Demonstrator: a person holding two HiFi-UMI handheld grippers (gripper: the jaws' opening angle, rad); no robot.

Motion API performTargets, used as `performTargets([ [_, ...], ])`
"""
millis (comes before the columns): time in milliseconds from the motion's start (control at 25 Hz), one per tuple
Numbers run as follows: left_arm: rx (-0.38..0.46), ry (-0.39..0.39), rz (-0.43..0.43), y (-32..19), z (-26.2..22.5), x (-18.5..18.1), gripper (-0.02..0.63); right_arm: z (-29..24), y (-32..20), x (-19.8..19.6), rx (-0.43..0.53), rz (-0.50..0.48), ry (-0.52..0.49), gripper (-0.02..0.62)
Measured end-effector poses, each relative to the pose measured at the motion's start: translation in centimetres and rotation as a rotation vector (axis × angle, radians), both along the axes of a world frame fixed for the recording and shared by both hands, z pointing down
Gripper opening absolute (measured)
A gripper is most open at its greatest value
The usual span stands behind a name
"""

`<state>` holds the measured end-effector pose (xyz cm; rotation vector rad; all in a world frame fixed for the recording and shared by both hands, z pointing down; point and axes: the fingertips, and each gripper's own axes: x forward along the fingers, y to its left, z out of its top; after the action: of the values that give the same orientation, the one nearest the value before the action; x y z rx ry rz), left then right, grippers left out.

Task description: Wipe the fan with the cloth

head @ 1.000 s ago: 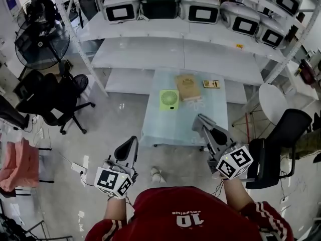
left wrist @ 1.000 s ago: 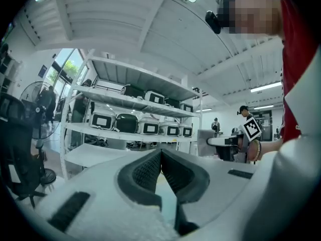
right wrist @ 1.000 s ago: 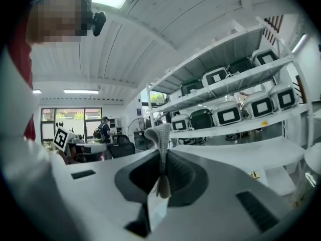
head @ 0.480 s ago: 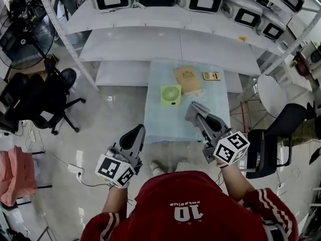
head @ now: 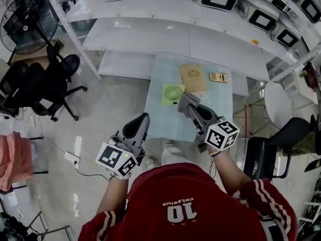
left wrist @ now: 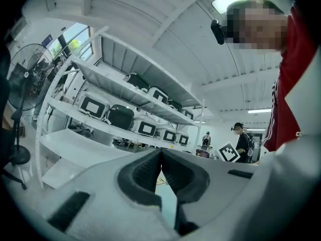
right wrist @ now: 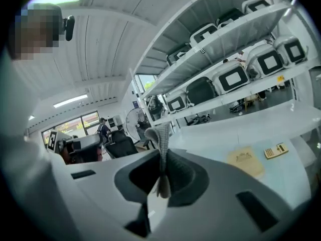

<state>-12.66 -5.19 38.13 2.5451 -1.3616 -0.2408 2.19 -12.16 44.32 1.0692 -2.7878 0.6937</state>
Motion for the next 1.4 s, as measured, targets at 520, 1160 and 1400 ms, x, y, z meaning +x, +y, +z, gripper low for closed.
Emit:
performTargets([
  [520,-0.045,-0.046,-0.078,-7.5,2.1,2.2,0.002,10.8,-9.0,-2.0,-0.159,-0.054,0.053,0.021],
  [1160,-0.12,-0.068,-0.176,-11.7,4.8,1.8,0.002,22.2,-14.3,-5.2,-0.312,-0.037,0.12,0.021],
  [1400,-0.15,-0.088,-0.199,-11.3,5.8,1.3,0.002,24.4,-14.7,-7.0,-0.318,-0.068,0.156,0.022],
])
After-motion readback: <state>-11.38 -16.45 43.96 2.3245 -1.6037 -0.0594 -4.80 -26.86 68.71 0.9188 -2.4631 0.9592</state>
